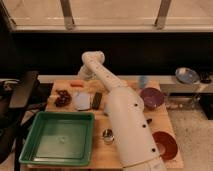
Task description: Place pepper in metal cup
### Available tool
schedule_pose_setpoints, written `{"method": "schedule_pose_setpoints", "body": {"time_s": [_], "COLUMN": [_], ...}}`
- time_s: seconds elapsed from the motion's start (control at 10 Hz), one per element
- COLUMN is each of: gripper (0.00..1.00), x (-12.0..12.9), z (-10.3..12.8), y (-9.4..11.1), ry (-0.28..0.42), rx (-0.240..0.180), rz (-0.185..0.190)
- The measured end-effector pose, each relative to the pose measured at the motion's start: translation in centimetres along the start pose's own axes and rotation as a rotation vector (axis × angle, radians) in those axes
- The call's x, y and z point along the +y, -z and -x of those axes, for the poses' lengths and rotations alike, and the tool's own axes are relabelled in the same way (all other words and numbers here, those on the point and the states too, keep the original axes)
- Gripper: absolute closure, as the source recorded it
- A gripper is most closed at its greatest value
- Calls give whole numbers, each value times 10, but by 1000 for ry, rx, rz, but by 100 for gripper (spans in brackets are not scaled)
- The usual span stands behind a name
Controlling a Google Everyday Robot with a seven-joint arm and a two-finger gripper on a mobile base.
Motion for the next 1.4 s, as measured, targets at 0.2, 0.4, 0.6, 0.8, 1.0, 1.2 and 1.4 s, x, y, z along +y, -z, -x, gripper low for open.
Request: {"method": "schedule_pose_setpoints", "body": {"time_s": [0.2, 0.4, 0.6, 0.8, 1.0, 1.2, 1.4], "gripper": [34, 34, 34, 34, 34, 34, 34], "x": [1, 2, 2, 0, -4, -6, -6], "z": [-2, -3, -1, -3, -4, -4, -4], "y": [1, -2, -7, -10, -14, -20, -29], "ry": [-6, -11, -9, -11, -15, -19, -24], "rx": [-2, -9, -19, -31, -48, -69, -86], "rz": [-16, -18, -15, -23, -38, -40, -30]}}
